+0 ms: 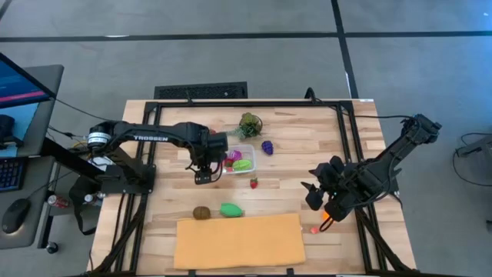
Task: Pick and placing Produce into tupperware
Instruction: Put the purple grapes into the transparent bin
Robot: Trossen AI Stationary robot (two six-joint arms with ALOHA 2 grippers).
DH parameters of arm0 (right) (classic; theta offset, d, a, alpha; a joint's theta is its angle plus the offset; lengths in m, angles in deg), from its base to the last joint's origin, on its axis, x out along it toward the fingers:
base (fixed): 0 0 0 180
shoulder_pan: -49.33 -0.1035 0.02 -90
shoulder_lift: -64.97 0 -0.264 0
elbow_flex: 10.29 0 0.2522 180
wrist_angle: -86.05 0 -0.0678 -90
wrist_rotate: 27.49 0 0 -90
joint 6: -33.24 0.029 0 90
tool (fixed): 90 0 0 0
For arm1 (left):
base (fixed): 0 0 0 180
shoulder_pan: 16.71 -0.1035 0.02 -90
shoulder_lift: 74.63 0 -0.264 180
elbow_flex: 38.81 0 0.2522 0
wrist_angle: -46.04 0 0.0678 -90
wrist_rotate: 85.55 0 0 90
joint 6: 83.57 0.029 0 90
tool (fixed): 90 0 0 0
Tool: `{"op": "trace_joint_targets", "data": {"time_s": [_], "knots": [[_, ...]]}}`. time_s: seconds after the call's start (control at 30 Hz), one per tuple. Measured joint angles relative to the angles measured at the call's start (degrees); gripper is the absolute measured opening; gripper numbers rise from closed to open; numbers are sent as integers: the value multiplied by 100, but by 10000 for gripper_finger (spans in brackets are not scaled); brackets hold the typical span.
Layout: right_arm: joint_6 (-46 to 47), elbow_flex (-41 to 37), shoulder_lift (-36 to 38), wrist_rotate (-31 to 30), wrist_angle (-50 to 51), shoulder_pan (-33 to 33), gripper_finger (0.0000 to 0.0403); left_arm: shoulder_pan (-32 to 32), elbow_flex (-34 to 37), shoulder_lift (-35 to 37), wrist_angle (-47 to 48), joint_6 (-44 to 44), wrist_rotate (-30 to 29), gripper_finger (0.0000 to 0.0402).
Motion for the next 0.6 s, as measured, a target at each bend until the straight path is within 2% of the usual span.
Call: {"op": "trace_joint_targets", "data": {"time_s": [0.2, 0.37, 0.6], "knots": [[2, 0, 0, -2, 22, 35, 240, 28, 0, 33, 384, -266, 281, 209], [46, 0, 2, 50, 107, 388, 240, 258, 59, 245, 528, -561, 369, 209], [-50, 0, 2, 122, 215, 1221, 240, 859, 401, 929, 336, -1328, 6, 209]]}}
